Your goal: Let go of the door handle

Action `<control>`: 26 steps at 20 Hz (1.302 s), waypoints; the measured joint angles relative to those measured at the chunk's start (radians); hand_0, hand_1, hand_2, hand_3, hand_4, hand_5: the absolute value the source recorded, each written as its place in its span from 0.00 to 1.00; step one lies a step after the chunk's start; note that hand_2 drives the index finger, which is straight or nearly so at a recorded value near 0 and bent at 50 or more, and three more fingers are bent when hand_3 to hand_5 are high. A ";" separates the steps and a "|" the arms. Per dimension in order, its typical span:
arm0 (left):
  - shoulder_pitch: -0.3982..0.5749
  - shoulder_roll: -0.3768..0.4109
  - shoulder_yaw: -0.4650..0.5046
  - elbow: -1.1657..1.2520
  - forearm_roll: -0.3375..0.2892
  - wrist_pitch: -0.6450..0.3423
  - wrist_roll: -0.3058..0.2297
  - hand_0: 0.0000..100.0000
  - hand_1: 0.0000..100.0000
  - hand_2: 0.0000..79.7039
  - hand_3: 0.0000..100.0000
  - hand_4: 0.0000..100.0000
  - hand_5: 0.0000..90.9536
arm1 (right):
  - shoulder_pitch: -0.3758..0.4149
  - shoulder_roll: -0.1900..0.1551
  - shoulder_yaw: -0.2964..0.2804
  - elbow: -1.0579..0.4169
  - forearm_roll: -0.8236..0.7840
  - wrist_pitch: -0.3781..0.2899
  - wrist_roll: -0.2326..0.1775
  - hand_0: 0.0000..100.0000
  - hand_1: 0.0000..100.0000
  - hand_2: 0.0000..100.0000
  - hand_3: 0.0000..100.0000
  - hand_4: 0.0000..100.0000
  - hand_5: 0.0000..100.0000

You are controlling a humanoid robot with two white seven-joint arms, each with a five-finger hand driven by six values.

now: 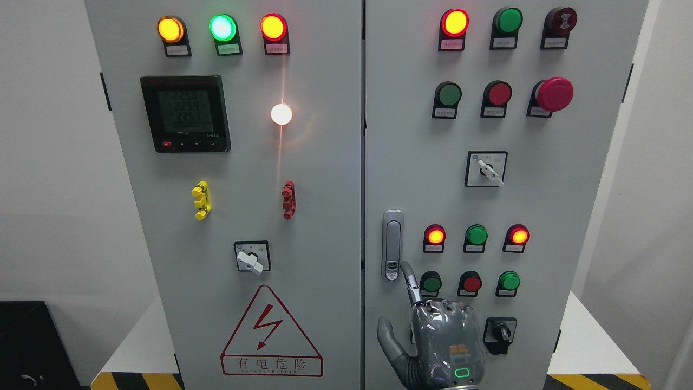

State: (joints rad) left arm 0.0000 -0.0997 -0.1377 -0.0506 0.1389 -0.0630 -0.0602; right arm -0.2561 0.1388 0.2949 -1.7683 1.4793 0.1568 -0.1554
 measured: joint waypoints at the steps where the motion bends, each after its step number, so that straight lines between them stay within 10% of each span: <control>1: 0.000 0.000 0.000 0.000 0.000 0.000 0.000 0.12 0.56 0.00 0.00 0.00 0.00 | -0.001 0.000 0.002 0.002 0.001 0.000 0.000 0.52 0.32 0.00 1.00 1.00 1.00; 26: 0.000 0.000 0.000 0.000 0.000 0.000 0.000 0.12 0.56 0.00 0.00 0.00 0.00 | -0.009 0.001 0.025 0.030 0.031 0.026 0.001 0.52 0.32 0.00 1.00 1.00 1.00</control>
State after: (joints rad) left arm 0.0000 -0.0997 -0.1378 -0.0506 0.1390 -0.0630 -0.0602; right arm -0.2646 0.1401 0.3201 -1.7380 1.5099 0.1828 -0.1540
